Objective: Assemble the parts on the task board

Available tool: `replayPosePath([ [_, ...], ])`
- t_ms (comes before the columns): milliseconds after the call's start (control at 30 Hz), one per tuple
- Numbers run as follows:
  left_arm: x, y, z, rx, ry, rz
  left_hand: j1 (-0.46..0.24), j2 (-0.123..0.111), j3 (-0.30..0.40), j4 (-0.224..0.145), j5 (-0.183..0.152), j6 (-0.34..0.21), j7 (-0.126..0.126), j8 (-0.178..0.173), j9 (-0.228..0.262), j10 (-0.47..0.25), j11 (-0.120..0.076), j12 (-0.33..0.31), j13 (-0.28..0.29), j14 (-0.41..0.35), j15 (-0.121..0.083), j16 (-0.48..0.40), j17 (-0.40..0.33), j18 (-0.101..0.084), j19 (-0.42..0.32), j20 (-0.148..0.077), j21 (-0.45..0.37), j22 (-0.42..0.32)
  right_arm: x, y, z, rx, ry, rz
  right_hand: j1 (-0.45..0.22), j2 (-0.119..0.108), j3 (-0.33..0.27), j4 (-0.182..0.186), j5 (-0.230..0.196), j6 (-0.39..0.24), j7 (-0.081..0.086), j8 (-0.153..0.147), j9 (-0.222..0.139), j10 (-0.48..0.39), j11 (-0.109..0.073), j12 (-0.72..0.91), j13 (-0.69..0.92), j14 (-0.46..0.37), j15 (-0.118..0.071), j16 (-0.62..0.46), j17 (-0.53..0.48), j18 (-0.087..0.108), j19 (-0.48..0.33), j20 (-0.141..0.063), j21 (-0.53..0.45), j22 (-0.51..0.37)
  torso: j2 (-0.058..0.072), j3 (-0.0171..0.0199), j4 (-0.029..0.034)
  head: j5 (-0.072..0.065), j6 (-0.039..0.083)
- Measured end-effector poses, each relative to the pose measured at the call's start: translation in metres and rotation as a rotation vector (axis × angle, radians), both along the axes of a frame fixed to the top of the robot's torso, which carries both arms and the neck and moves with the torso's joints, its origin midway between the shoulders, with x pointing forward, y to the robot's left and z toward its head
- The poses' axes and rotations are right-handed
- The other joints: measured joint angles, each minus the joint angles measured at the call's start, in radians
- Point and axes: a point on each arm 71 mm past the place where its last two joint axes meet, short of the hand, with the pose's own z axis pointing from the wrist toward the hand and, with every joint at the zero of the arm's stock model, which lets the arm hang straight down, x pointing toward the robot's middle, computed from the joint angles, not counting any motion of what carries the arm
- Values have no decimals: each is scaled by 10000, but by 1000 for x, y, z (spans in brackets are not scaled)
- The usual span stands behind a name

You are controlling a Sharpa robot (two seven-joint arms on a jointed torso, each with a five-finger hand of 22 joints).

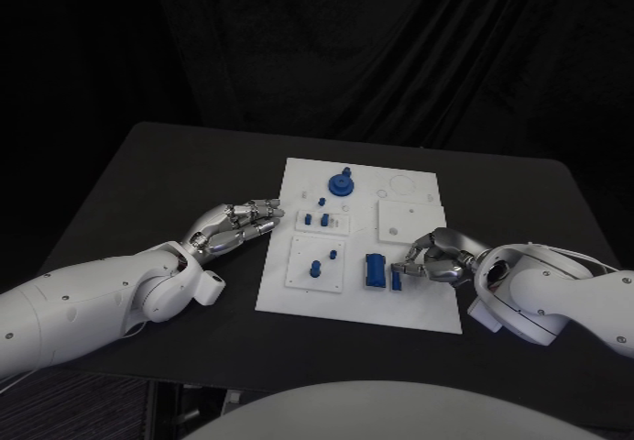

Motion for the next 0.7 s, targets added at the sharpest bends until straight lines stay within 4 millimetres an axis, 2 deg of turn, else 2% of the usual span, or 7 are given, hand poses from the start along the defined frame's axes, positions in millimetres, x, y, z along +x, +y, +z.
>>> replayPosePath([
  [167,0,1,0,1,7,12,0,0,0,0,0,0,0,0,0,0,0,0,0,0,0,0,0,1,0,0,1,2,-4,-2,4,-220,-413,375,-8,0,-173,89,0,-53,-53,348,245,37,-37,0,0,37,-36,0,0,0,32,-32,0,0,0,0,0,7,0],
  [300,-1,1,0,-2,8,12,0,0,0,0,0,0,0,0,0,0,0,0,0,0,0,0,-1,1,0,0,1,3,-6,0,7,-472,-879,798,-194,-187,-451,313,0,-90,-90,692,478,37,-36,0,0,37,-36,0,0,0,32,-32,0,0,0,0,0,-22,0],
  [533,-1,1,-1,-10,10,11,0,0,0,0,0,0,0,0,0,0,0,0,0,0,0,0,-1,2,0,0,0,2,-8,8,11,-806,-1598,1529,-214,-373,-706,567,0,-123,-124,1130,799,36,-108,0,0,16,-101,0,0,0,19,-89,64,0,1,0,-1,-35,0],
  [700,-1,2,-1,-13,17,15,0,0,0,0,0,0,0,0,0,31,31,0,0,0,0,0,0,2,1,-1,1,4,-10,15,10,-985,-1977,1986,-166,-421,-722,584,0,-144,-145,1232,902,36,-108,0,0,30,-116,0,0,0,33,-103,90,0,0,0,-1,-10,0],
])
